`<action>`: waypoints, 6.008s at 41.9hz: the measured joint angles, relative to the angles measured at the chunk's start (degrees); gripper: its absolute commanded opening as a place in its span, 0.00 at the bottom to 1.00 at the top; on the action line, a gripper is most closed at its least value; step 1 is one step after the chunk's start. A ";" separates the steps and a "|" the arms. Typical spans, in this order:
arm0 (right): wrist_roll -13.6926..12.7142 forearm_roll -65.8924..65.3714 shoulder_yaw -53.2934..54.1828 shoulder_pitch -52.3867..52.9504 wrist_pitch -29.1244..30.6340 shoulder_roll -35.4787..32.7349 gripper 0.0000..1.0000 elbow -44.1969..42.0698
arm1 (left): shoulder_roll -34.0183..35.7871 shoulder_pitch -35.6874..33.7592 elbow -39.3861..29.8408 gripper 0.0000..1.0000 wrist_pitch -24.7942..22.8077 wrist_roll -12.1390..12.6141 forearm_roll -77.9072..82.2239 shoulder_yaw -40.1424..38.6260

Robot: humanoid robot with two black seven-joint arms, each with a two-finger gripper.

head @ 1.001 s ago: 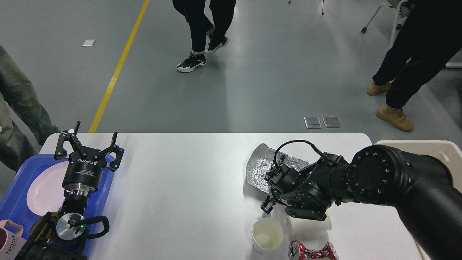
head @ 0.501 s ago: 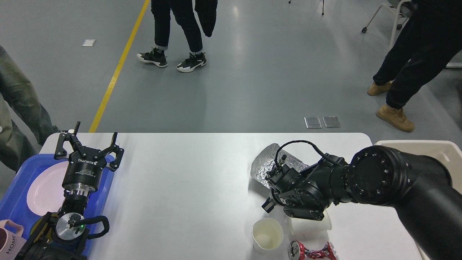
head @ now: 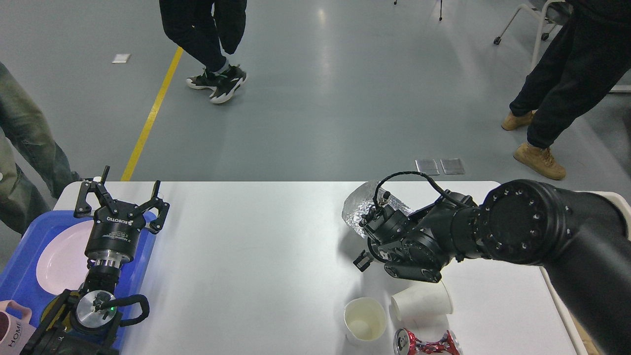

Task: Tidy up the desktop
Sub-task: 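Lower the right gripper onto the aluminium foil and grasp it, then lift the foil and drop it into the white bin, then hold the right gripper in the bin, then raise it out, then move the right gripper to the white paper cup nearest the robot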

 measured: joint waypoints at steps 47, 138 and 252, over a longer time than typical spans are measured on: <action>-0.45 39.54 -10.21 52.05 29.42 -19.00 0.00 34.22 | 0.00 0.07 0.00 0.97 0.00 0.00 0.00 0.00; 0.07 46.13 -1.55 -42.01 -14.52 -28.08 0.45 -42.50 | 0.00 0.04 0.00 0.97 0.00 0.00 0.00 0.00; -0.20 51.50 -14.52 61.28 30.10 -20.72 1.00 41.53 | 0.00 0.03 0.00 0.97 0.00 0.00 0.00 0.00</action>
